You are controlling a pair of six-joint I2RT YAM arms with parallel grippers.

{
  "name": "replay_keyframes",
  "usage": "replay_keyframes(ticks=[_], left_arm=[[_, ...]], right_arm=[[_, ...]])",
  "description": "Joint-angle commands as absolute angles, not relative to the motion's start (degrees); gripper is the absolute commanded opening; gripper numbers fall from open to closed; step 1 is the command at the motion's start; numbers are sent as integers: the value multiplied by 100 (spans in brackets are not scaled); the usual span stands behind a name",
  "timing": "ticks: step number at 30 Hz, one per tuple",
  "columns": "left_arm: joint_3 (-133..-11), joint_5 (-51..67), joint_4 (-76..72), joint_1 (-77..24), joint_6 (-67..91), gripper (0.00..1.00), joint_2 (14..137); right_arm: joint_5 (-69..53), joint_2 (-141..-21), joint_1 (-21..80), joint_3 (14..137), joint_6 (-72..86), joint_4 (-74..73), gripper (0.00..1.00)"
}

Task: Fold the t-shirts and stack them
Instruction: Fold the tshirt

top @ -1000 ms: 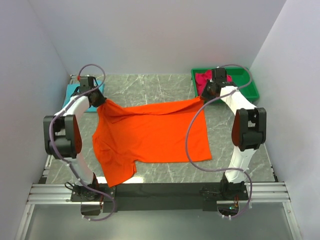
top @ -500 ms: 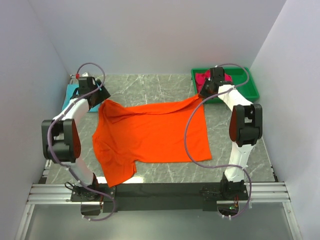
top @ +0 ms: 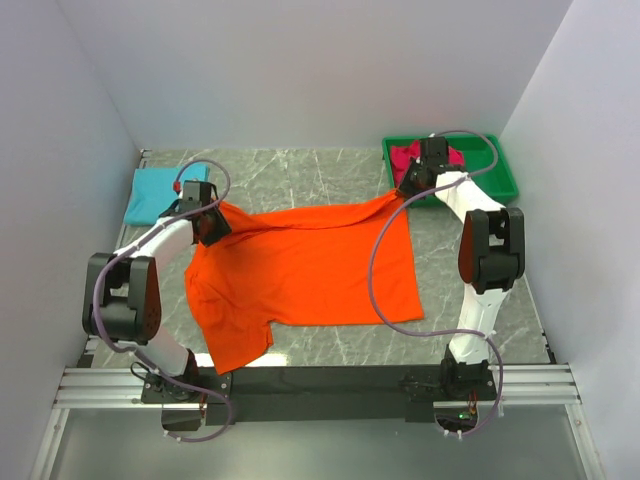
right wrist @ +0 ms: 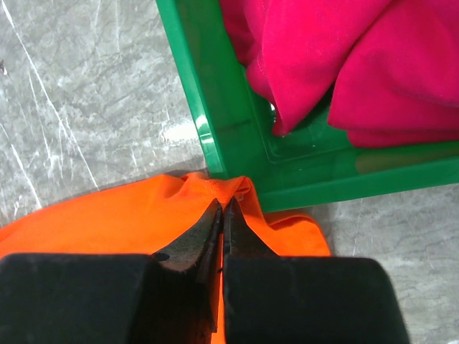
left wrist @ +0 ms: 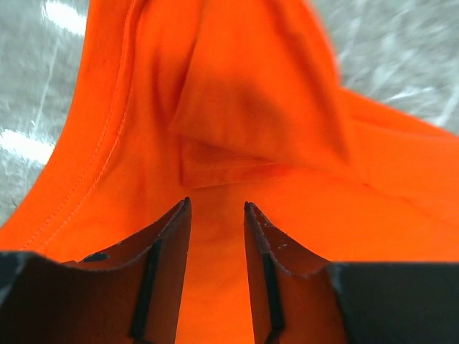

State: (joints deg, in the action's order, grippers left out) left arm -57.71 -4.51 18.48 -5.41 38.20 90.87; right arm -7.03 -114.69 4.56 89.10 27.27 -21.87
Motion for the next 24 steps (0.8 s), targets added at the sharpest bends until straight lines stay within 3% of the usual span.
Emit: replay_keyframes(ticks=[1, 24], left_arm=[[-5678, -598, 1758, -589, 4016, 41, 9263], [-5985, -817, 1591, -589, 4017, 38, 10063]], right_arm=[[-668, -11241, 413, 8895, 2716, -2013, 0], [-738, -11364, 404, 8877, 2681, -2022, 0]])
